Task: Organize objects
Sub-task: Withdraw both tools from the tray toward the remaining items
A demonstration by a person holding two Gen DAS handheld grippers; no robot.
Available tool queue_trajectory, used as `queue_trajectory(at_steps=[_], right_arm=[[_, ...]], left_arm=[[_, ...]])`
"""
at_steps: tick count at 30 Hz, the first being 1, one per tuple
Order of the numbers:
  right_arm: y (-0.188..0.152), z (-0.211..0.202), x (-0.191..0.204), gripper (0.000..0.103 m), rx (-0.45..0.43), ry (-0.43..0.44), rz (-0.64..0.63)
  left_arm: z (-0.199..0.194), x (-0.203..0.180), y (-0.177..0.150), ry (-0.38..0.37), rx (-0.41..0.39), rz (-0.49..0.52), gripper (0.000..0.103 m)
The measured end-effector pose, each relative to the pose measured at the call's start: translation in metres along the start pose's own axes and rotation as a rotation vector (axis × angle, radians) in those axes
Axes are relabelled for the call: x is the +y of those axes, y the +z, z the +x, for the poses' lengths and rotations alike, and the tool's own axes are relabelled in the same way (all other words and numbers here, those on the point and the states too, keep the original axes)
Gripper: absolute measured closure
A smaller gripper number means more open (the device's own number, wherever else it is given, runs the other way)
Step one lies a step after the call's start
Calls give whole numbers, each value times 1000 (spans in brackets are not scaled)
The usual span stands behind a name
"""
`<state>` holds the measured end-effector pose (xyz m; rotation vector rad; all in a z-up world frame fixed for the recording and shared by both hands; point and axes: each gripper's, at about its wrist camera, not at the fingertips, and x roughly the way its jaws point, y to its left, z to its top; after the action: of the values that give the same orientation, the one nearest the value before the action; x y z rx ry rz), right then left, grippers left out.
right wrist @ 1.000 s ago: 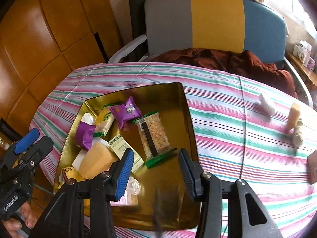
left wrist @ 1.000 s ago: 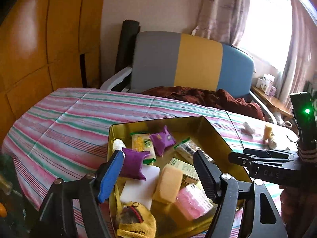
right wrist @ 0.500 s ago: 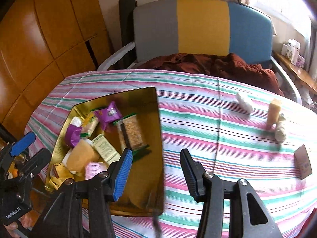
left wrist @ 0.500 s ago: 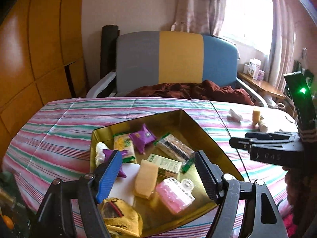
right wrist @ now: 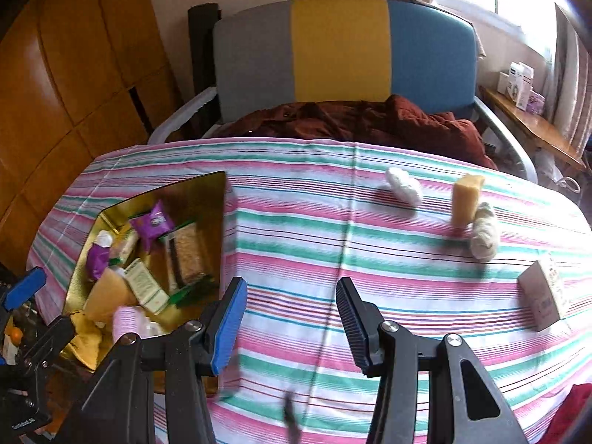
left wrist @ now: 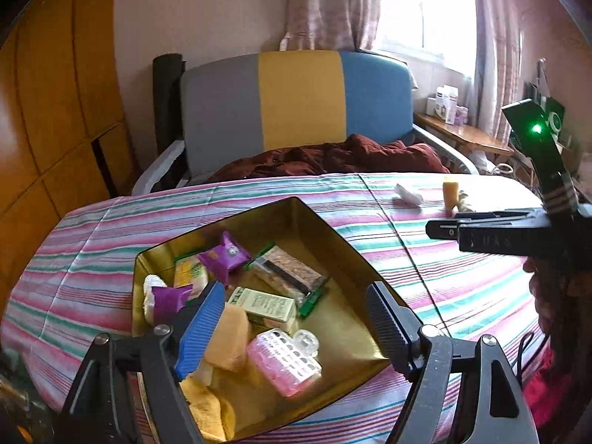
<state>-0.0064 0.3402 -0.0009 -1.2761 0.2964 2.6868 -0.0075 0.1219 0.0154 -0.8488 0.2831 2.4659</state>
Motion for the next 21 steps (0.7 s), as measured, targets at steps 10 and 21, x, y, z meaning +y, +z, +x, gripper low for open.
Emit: queue_trajectory(at_steps=[10, 21], right_arm=[[12, 0, -62, 52, -7, -106, 14], [-12, 35, -178, 52, 29, -222, 296]], left_arm=[[7, -21, 9, -19, 5, 59, 23], [30, -43, 17, -35, 51, 107, 23]])
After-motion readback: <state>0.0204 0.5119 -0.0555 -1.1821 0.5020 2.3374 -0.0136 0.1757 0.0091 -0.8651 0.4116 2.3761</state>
